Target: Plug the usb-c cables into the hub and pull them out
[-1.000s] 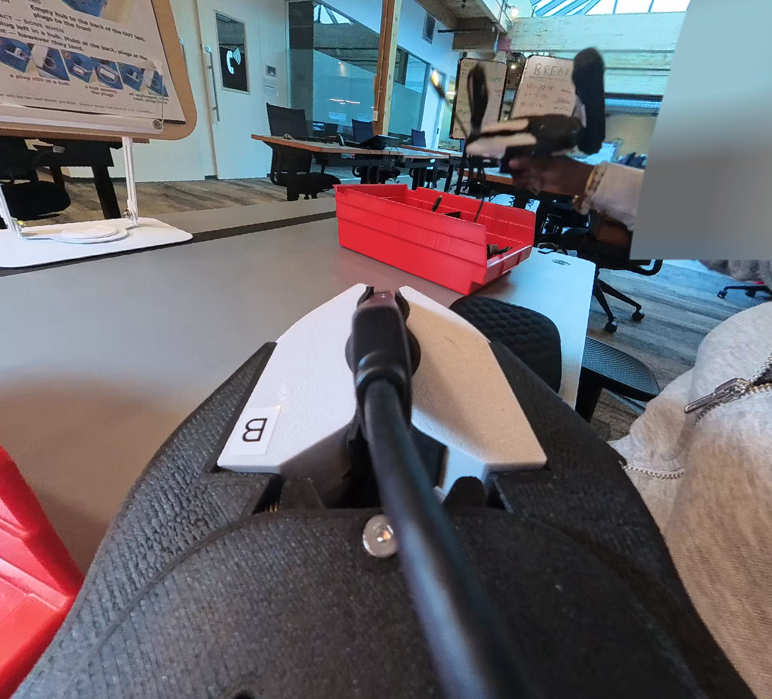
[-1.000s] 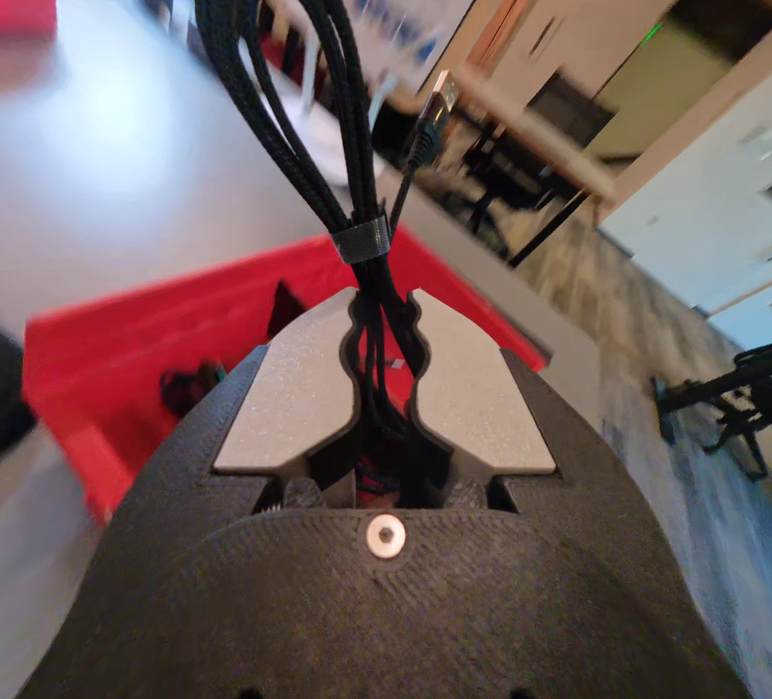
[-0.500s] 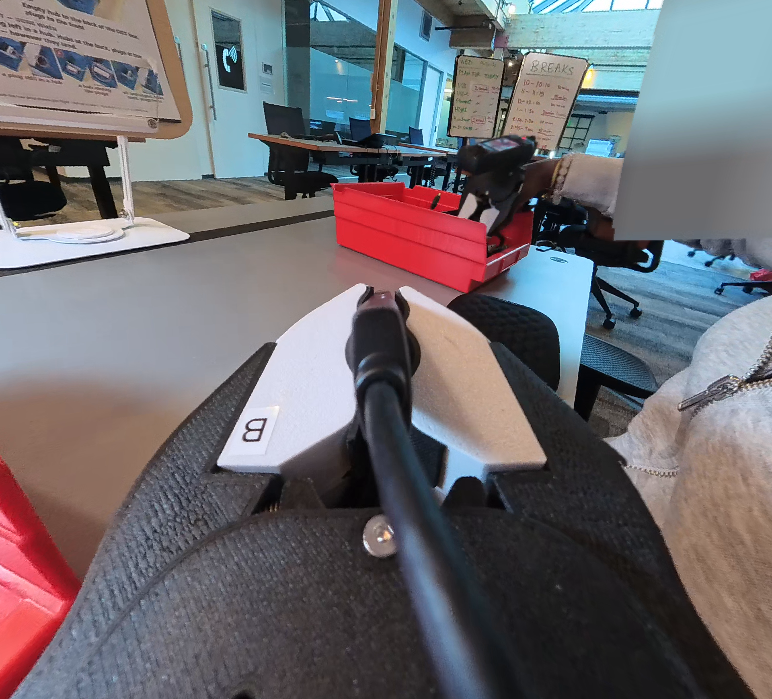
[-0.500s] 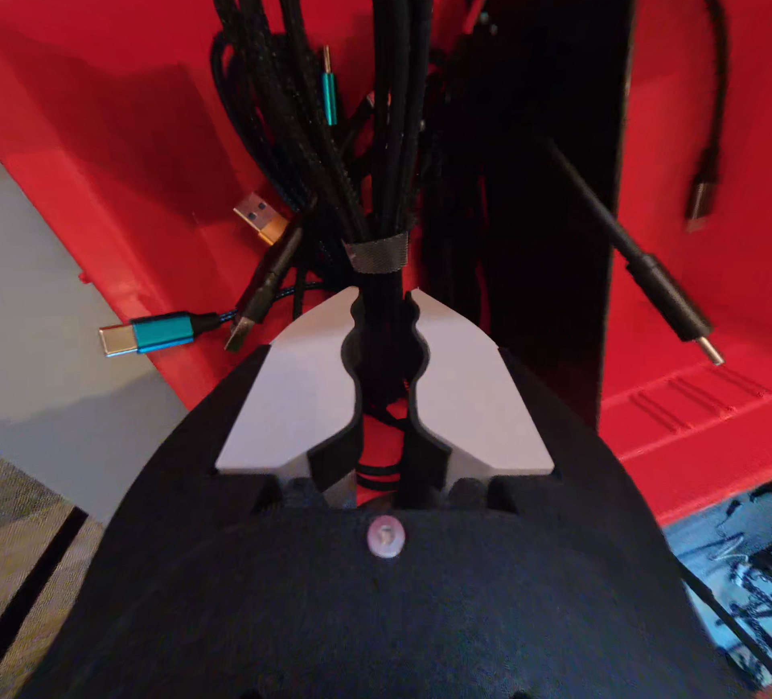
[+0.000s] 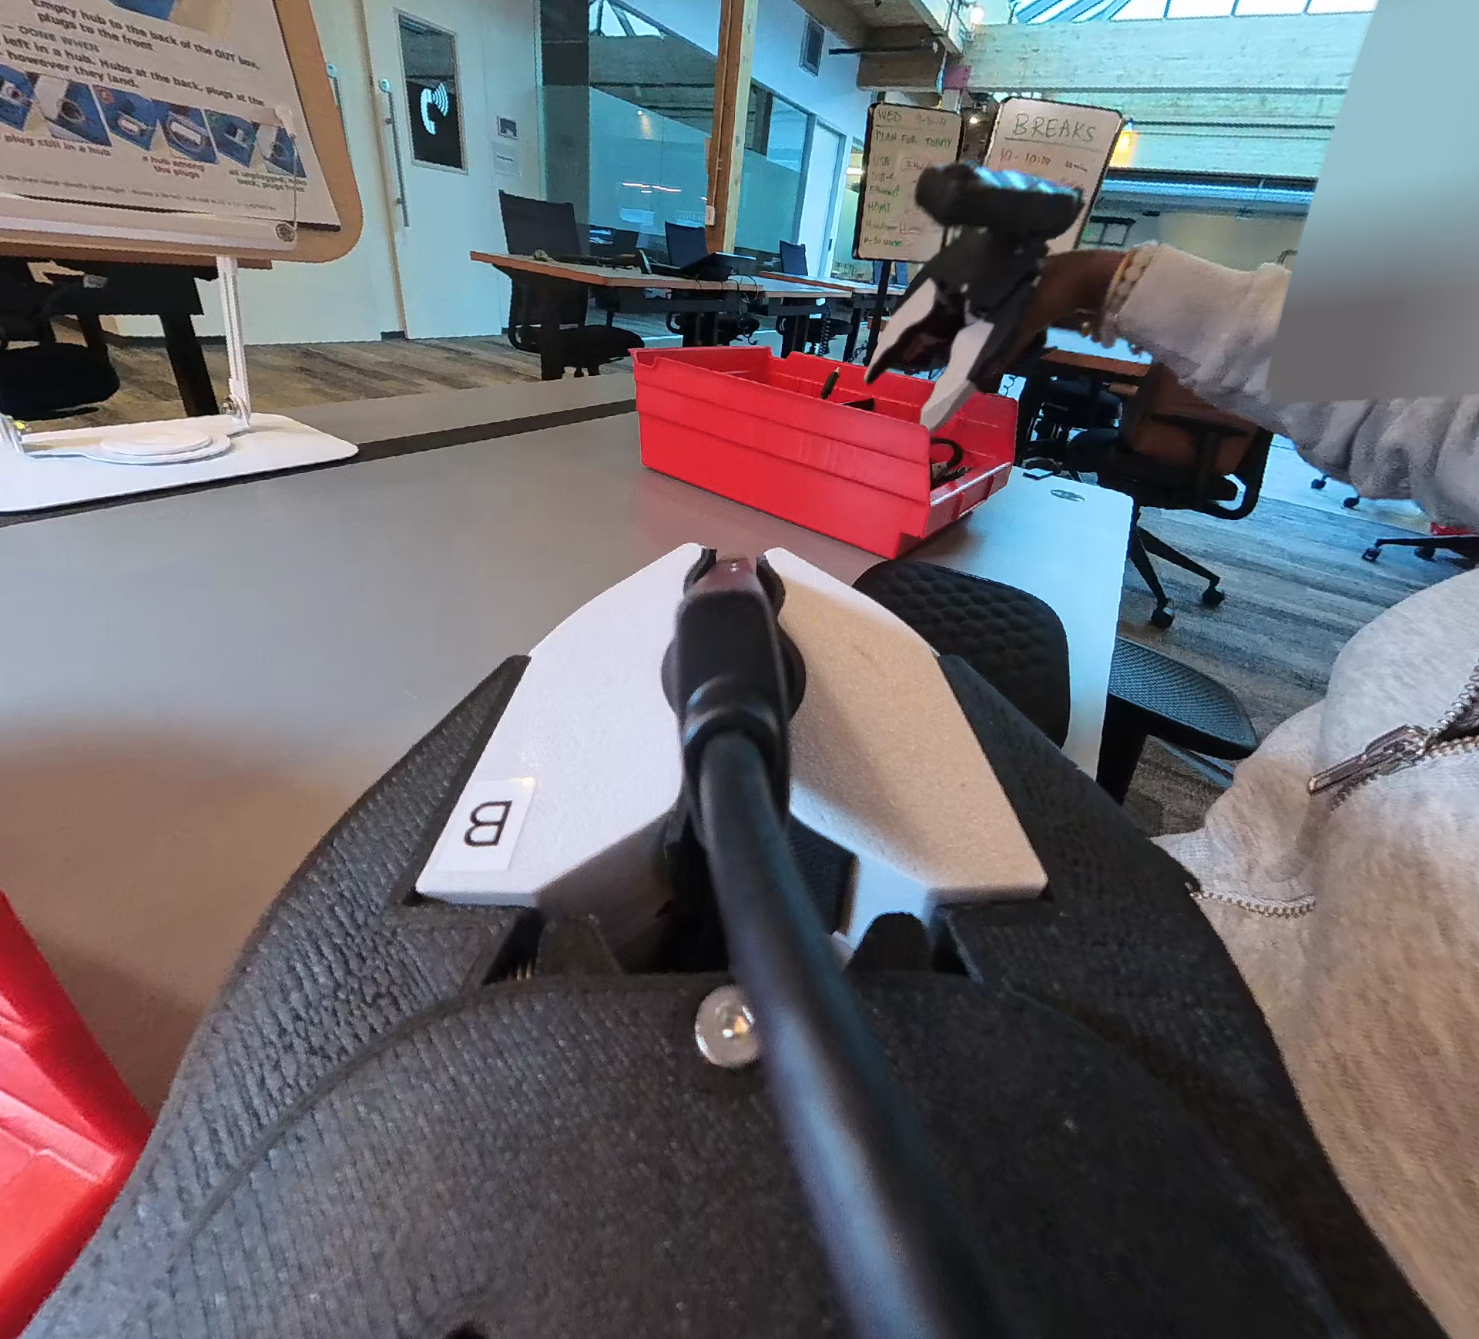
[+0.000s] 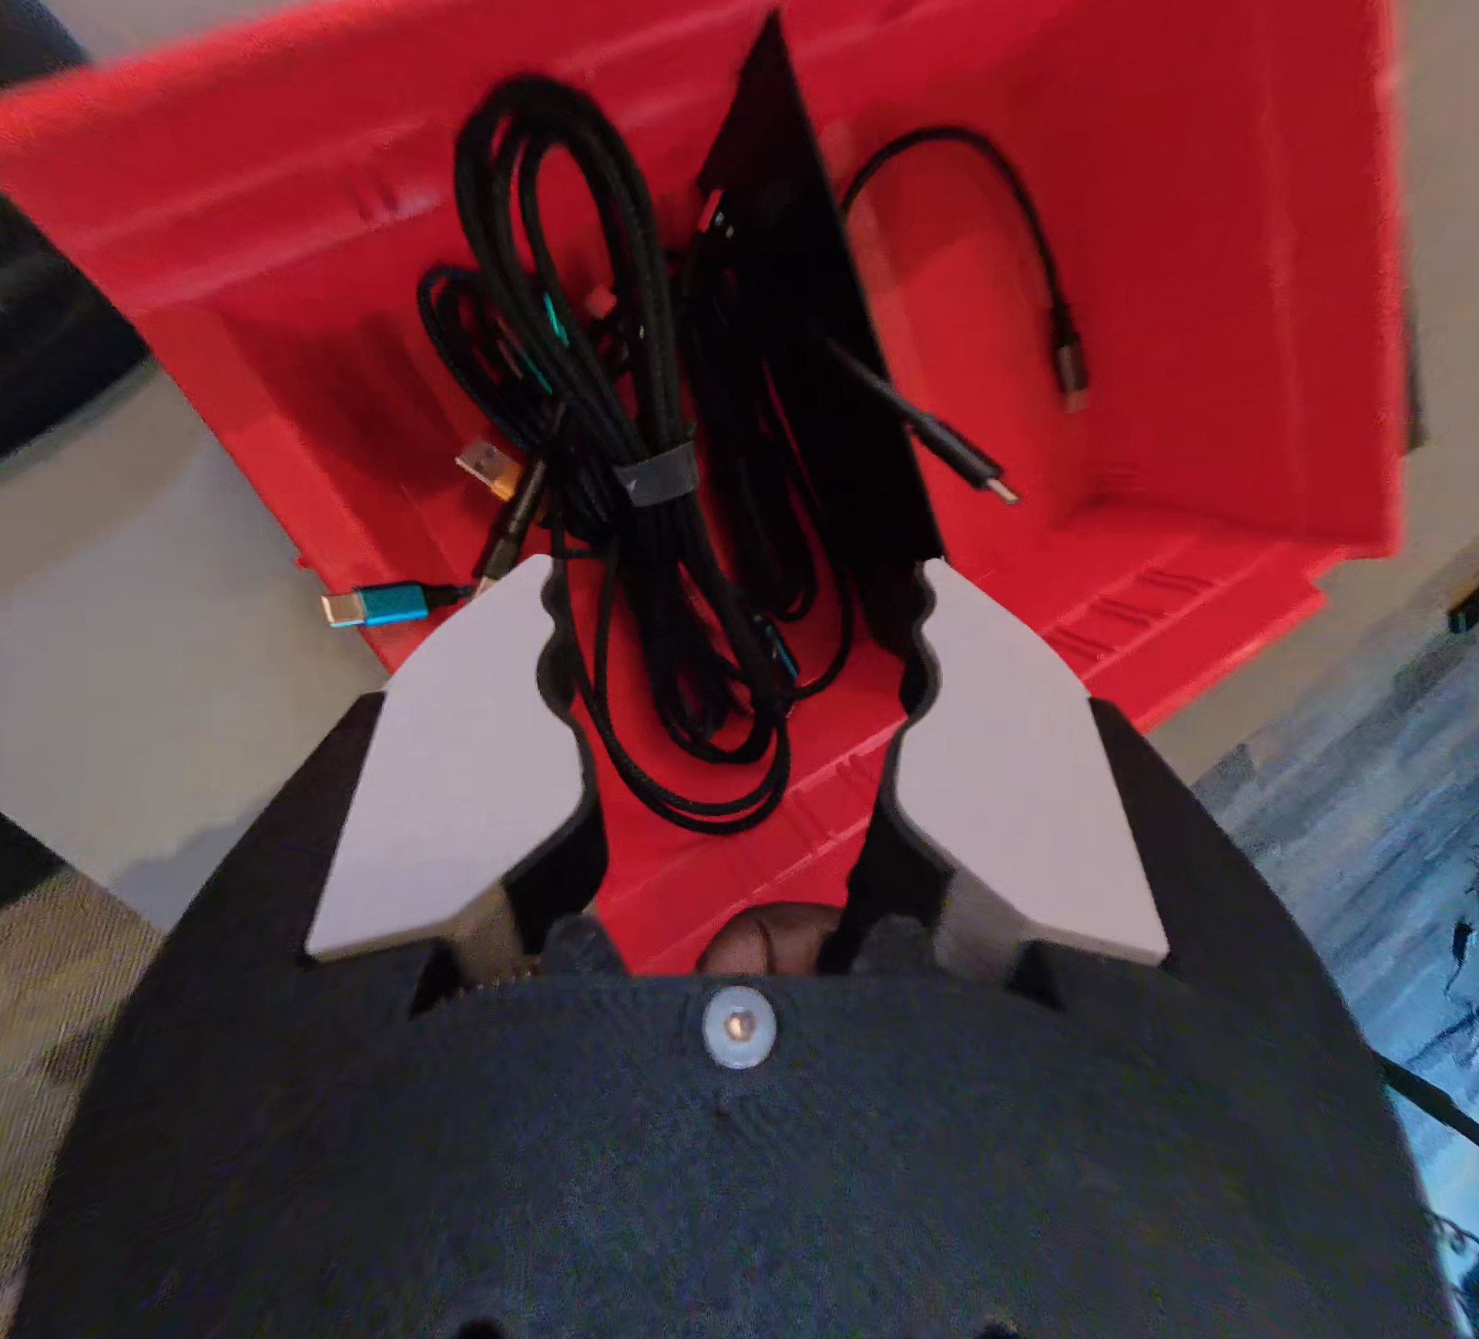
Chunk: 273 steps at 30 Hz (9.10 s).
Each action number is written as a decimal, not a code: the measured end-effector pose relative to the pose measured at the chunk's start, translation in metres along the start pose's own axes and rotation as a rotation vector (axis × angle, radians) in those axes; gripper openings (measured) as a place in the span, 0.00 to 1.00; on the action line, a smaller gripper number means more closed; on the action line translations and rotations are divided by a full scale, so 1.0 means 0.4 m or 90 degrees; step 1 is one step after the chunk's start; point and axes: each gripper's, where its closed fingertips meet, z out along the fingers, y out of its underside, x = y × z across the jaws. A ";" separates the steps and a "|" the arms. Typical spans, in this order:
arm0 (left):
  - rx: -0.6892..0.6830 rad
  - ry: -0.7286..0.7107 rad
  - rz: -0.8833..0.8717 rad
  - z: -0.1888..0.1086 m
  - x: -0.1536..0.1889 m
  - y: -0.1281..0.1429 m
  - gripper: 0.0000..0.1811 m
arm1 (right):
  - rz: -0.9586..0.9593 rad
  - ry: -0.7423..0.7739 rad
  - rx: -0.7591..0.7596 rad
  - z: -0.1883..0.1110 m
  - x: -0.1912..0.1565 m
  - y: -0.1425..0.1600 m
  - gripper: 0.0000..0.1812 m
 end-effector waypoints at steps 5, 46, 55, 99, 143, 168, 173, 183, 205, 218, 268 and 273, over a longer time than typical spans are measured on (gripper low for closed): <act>-0.006 -0.001 0.003 0.003 0.001 0.004 0.06 | 0.054 0.061 0.262 -0.136 -0.023 -0.157 0.45; 0.137 0.140 -0.102 -0.021 0.058 -0.063 0.06 | 0.092 -0.606 0.798 -0.113 -0.725 -0.813 0.10; 0.139 0.168 -0.091 -0.024 0.083 -0.078 0.09 | 0.081 -0.639 0.864 -0.164 -0.701 -0.786 0.04; 0.159 0.204 -0.058 -0.058 0.088 -0.076 0.05 | 0.066 -0.610 0.883 -0.164 -0.698 -0.769 0.05; 0.091 0.014 -0.129 -0.006 -0.006 -0.031 0.19 | 0.198 0.397 0.572 -0.576 0.102 -0.325 0.05; 0.088 0.018 -0.139 -0.005 -0.009 -0.029 0.18 | 0.566 -0.068 0.099 0.172 0.301 -0.077 0.19; 0.087 0.018 -0.139 -0.005 -0.009 -0.029 0.18 | 0.506 0.013 0.062 0.140 0.305 -0.045 0.39; 0.086 0.018 -0.134 -0.005 -0.007 -0.028 0.18 | 0.268 -0.032 0.159 0.014 0.173 -0.025 0.16; 0.082 0.018 -0.132 -0.003 -0.007 -0.027 0.18 | 0.372 0.194 0.149 -0.009 0.292 -0.011 0.29; 0.081 0.000 -0.084 -0.004 0.004 -0.034 0.18 | 0.221 0.028 0.028 0.008 -0.260 -0.137 0.38; -0.353 -0.567 0.239 -0.165 -0.360 0.070 0.14 | 0.254 0.247 0.024 0.112 -0.179 -0.256 0.15; -0.342 -0.559 0.237 -0.170 -0.373 0.066 0.13 | 0.264 0.249 0.030 0.113 -0.174 -0.256 0.14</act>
